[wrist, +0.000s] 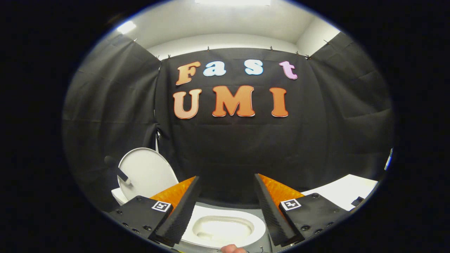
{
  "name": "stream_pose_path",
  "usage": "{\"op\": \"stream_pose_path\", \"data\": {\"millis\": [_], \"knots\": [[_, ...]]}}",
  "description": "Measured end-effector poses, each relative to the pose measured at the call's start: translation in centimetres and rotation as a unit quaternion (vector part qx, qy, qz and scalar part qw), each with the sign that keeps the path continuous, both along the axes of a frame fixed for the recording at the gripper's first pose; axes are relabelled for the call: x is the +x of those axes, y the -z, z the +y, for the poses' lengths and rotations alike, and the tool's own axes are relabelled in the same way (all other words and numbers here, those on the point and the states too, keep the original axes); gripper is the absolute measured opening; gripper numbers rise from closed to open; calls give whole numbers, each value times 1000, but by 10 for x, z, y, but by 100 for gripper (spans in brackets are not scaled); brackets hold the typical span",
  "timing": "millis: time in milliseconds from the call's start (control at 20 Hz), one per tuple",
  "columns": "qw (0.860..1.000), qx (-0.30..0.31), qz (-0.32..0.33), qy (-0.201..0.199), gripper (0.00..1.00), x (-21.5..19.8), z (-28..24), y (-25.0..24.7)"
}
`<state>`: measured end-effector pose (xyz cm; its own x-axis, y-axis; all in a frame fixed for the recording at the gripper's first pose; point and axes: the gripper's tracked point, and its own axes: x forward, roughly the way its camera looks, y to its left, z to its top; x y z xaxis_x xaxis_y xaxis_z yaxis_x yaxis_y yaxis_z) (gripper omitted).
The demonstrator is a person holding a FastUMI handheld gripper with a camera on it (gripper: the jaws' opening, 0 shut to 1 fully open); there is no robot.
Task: Open the toilet lid.
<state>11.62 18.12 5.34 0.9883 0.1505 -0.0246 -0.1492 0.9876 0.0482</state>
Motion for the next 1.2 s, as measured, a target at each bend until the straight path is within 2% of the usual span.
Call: {"op": "stream_pose_path", "data": {"millis": [400,800,950,1050,1200], "knots": [[998,-26,8,50,98,-23,-71,30],[996,-1,32,85,98,-46,-111,73],[993,-7,27,116,97,-51,-136,84],[988,-12,23,150,98,-51,-156,90],[987,-15,34,156,97,-55,-155,96]]}}
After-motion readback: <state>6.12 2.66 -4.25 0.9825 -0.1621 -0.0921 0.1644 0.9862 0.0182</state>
